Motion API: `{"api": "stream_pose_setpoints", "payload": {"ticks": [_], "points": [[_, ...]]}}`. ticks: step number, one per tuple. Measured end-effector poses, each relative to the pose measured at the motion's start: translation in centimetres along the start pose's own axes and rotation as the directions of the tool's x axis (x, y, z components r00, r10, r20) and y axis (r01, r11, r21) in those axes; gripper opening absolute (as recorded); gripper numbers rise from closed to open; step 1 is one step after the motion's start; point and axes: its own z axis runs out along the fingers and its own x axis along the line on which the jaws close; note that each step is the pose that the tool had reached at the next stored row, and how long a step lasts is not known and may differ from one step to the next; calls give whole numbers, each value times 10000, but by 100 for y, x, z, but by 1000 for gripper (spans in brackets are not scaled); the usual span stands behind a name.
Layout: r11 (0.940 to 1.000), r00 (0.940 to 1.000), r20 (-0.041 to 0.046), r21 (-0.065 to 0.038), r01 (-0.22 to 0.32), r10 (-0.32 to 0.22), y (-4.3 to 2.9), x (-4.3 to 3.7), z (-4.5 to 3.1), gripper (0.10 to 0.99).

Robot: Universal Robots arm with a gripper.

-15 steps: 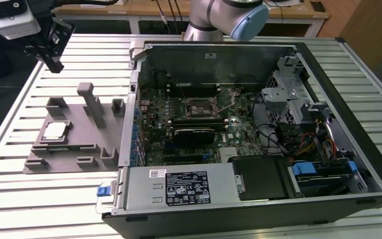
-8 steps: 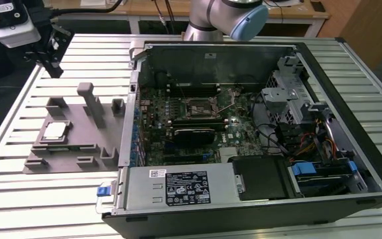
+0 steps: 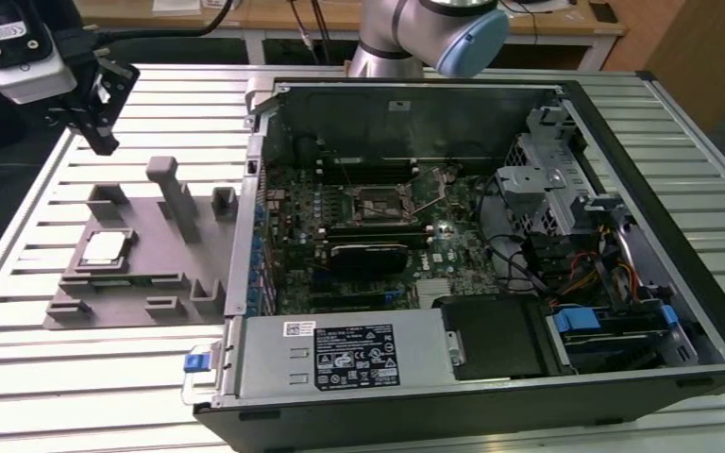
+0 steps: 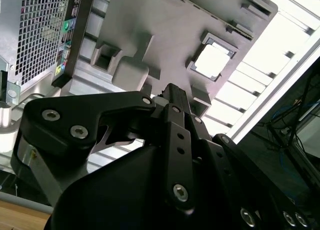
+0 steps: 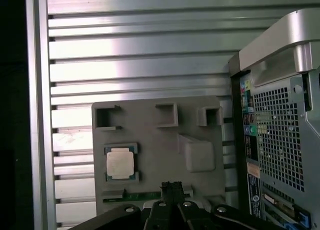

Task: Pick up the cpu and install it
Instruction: 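Reach for the cpu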

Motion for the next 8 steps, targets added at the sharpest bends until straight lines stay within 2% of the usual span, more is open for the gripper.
{"api": "stream_pose_setpoints", "payload": {"ticks": [8], "points": [[10000, 10000, -2, 0, 0, 0, -9, 56, 95, 106]]}}
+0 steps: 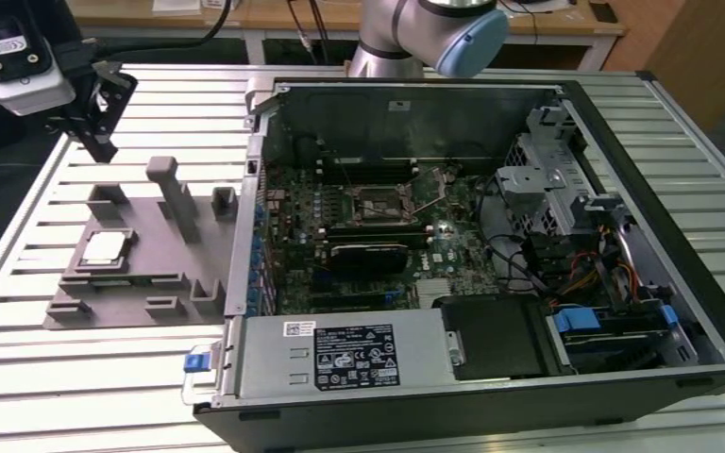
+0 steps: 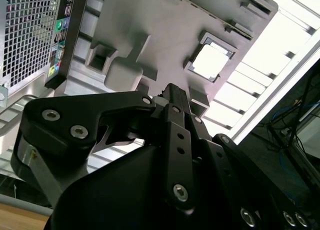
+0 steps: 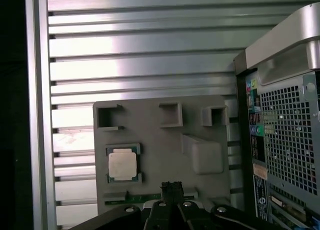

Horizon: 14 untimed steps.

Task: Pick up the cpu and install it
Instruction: 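Reach for the cpu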

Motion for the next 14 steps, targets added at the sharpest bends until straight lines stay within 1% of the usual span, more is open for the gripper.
{"api": "stream_pose_setpoints", "payload": {"ticks": [14], "points": [[10000, 10000, 0, 0, 0, 0, -16, 109, 155, 106]]}}
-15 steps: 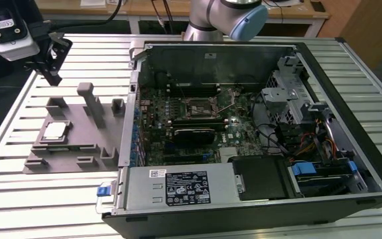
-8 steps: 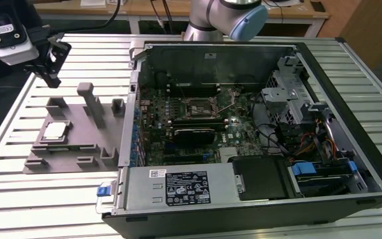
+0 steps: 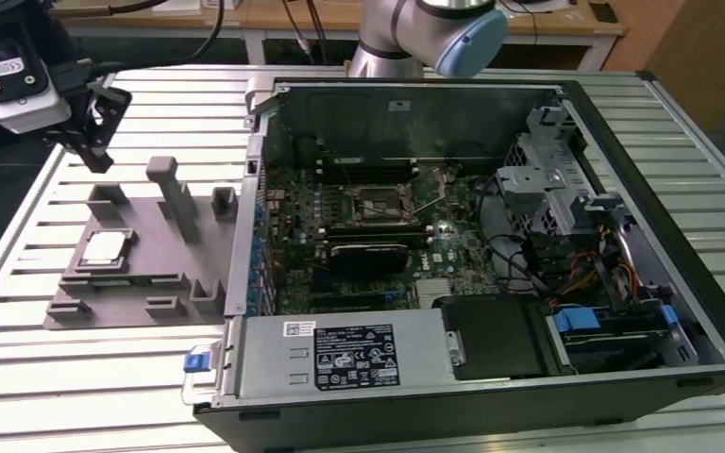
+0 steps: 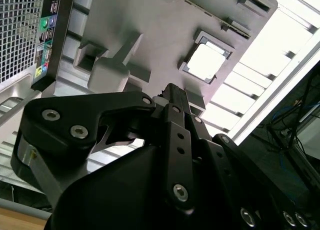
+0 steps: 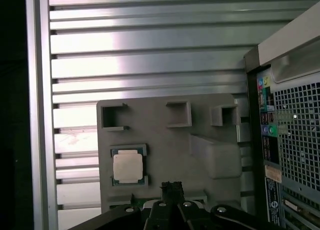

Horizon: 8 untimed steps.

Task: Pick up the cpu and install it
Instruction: 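Reach for the cpu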

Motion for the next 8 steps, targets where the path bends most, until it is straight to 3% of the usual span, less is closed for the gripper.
{"api": "stream_pose_setpoints", "payload": {"ticks": [8], "points": [[10000, 10000, -1, 1, 0, 0, -10, 63, 100, 106]]}}
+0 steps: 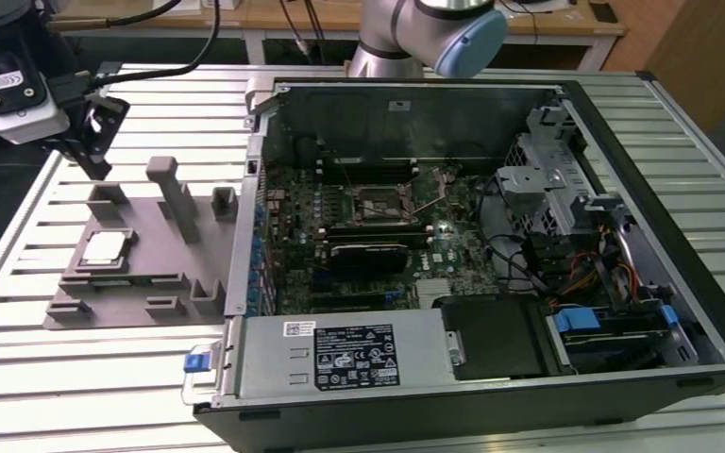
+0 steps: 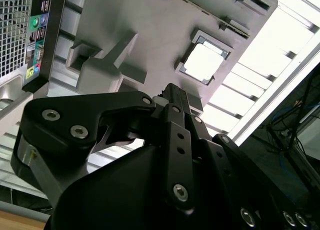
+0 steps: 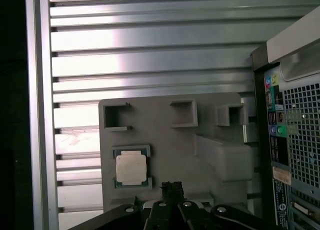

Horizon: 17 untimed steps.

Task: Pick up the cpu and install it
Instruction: 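Reach for the cpu, then pick up the cpu and move it towards the insertion slot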

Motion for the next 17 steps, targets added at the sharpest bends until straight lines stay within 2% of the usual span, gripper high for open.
{"api": "stream_pose_setpoints", "payload": {"ticks": [4, 17], "points": [[10000, 10000, 2, -1, 0, 0, -5, 37, 42, 106], [10000, 10000, 1, -1, 1, -1, -7, 54, 69, 106]]}}
